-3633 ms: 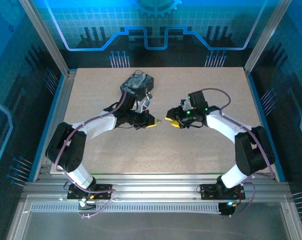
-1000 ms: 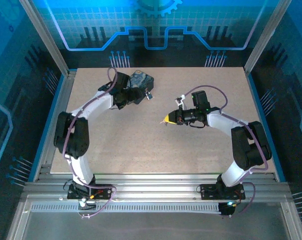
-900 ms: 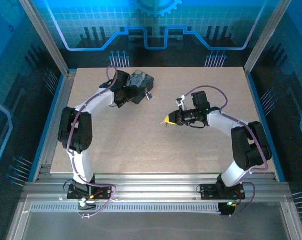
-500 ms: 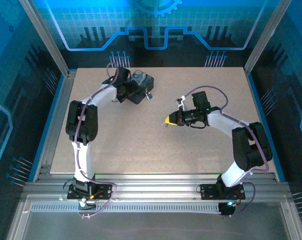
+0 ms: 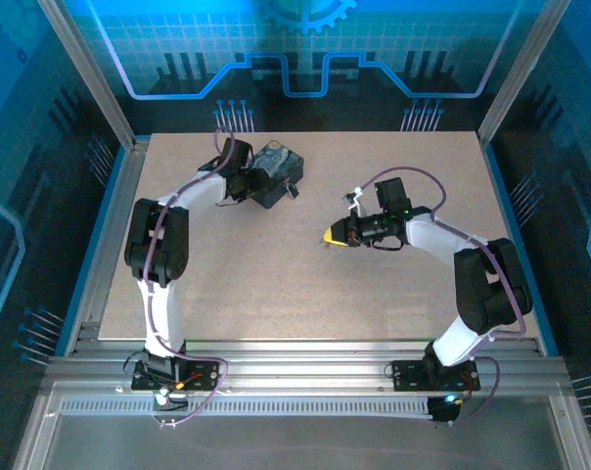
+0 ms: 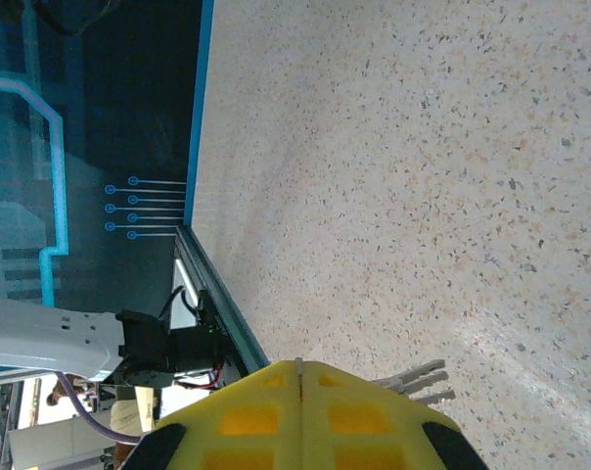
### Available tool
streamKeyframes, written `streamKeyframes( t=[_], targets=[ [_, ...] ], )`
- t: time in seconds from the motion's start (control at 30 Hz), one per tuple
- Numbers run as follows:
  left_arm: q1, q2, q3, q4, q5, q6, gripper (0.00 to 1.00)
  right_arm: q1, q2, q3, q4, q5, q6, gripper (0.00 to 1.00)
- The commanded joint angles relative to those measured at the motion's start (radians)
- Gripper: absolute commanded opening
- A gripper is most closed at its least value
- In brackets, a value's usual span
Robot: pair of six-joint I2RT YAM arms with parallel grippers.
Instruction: Unlock a padlock with a key
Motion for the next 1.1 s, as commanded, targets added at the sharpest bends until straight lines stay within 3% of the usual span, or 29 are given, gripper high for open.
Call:
streamKeyframes(
  t=[0.0, 0.2, 0.43, 0.63, 0.73, 0.87, 1.07],
  targets=[
    [0.002, -0.081, -0.106, -0.107, 0.056, 0.123, 0.55, -0.014, 0.001, 0.033, -0.037, 0.007, -0.02, 0.0],
    [0.002, -0.207, -0.218, -0.165, 0.147, 0.193, 0.55, -0.016, 0.014, 0.047, -0.051, 0.016, -0.017, 0.0],
    [0.002, -0.317, -0.33, -0.266, 0.177, 0.286, 0.54, -0.023, 0.023, 0.056, -0.069, 0.029, -0.014, 0.0],
    [0.017, -0.416, -0.359, -0.243, 0.132, 0.229, 0.58, -0.024, 0.03, 0.065, -0.08, 0.035, -0.017, 0.0],
    [0.018, -0.449, -0.333, -0.23, 0.112, 0.183, 0.66, -0.024, 0.025, 0.062, -0.085, 0.038, -0.023, 0.0],
    [0.035, -0.447, -0.313, -0.197, 0.076, 0.117, 0.76, -0.025, 0.012, 0.051, -0.086, 0.042, -0.029, 0.0],
    [0.078, -0.302, -0.23, -0.18, 0.08, 0.113, 0.82, -0.03, 0.003, 0.049, -0.1, 0.039, -0.042, 0.0]
  ],
)
